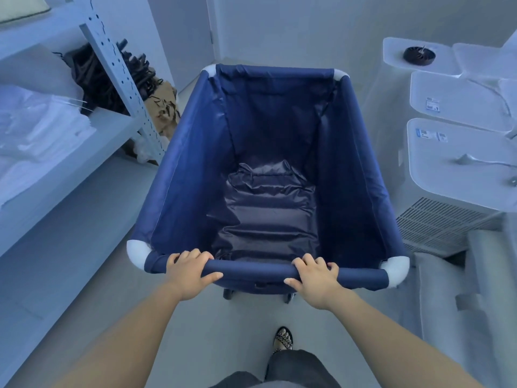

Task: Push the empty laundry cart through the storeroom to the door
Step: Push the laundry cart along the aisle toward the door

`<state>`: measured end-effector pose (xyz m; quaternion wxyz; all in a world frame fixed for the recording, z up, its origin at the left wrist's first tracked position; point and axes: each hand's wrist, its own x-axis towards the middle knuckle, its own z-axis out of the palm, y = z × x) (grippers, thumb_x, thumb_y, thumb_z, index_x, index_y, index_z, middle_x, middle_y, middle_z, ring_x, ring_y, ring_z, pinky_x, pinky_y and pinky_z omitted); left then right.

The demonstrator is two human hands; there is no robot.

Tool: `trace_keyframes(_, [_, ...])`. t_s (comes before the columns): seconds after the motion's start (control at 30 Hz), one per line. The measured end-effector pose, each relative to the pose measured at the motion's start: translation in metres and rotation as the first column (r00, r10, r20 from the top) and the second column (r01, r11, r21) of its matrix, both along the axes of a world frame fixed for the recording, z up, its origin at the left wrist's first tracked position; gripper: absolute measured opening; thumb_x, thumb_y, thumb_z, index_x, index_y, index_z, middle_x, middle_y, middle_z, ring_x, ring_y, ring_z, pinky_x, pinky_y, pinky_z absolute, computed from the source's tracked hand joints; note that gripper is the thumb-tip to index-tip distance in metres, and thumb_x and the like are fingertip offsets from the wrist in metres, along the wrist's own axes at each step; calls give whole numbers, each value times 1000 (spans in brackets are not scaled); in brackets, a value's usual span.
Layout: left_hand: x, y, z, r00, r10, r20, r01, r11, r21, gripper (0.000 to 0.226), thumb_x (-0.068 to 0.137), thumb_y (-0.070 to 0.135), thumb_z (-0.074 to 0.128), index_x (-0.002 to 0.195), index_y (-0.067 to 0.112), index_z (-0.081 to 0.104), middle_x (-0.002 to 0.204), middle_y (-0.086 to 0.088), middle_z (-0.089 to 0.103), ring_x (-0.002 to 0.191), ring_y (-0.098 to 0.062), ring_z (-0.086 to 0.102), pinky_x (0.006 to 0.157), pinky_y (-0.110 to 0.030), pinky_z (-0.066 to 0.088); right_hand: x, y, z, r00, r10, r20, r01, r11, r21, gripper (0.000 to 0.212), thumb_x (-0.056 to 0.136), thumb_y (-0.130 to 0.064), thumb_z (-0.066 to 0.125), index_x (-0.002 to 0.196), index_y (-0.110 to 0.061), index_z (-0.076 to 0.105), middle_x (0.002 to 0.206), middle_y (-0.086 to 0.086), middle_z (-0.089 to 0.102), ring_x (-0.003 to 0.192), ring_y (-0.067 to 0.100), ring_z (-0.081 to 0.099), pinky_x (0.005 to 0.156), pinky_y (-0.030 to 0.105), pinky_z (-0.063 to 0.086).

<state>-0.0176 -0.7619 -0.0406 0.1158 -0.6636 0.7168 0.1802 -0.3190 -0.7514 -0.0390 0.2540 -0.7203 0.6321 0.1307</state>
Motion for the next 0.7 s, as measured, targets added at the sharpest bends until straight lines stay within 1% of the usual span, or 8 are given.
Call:
trace_keyframes(0.13, [-13, -40, 2, 1000, 24, -13, -24, 1000, 20, 41, 87, 63, 42, 117, 35, 47, 111, 10, 51, 110, -15, 46, 104, -38, 25, -12, -42, 0, 1000, 27, -11, -27, 1000, -4, 47, 93, -57, 32, 126, -23, 37, 127, 2, 40, 117, 28, 37, 106, 53, 18])
trace_keyframes(0.23, [-23, -67, 5, 1000, 30, -1, -30, 999, 15, 41, 88, 62, 42, 118, 34, 46, 111, 9, 51, 111, -16, 46, 105, -38, 25, -20, -72, 1, 999, 40, -10, -40, 999, -22, 48, 93, -56, 32, 127, -23, 37, 127, 2, 40, 117, 28, 37, 106, 52, 18])
trace_keyframes(0.33, [-31, -95, 7, 1000, 31, -3, -30, 999, 43, 40, 89, 61, 42, 118, 34, 45, 112, 9, 50, 112, -16, 45, 105, -39, 25, -27, -101, 1, 999, 50, -20, -50, 999, -20, 49, 93, -56, 32, 127, -22, 37, 126, 2, 40, 117, 28, 37, 106, 52, 19])
trace_keyframes(0.53, [-32, -162, 4, 999, 23, -29, -21, 997, 79, 38, 86, 64, 45, 110, 35, 49, 105, 12, 50, 104, -15, 45, 97, -37, 27, -34, -162, -5, 998, 54, -32, -56, 997, -54, 48, 93, -57, 32, 125, -22, 38, 123, 2, 41, 112, 27, 39, 104, 51, 20])
trace_keyframes(0.7, [-24, -232, 2, 999, 26, -45, -23, 998, 52, 35, 85, 64, 47, 106, 36, 50, 101, 14, 49, 102, -14, 44, 96, -36, 26, -27, -228, -8, 999, 46, -29, -49, 995, -88, 49, 93, -57, 31, 127, -22, 37, 124, 2, 41, 113, 27, 39, 104, 50, 21])
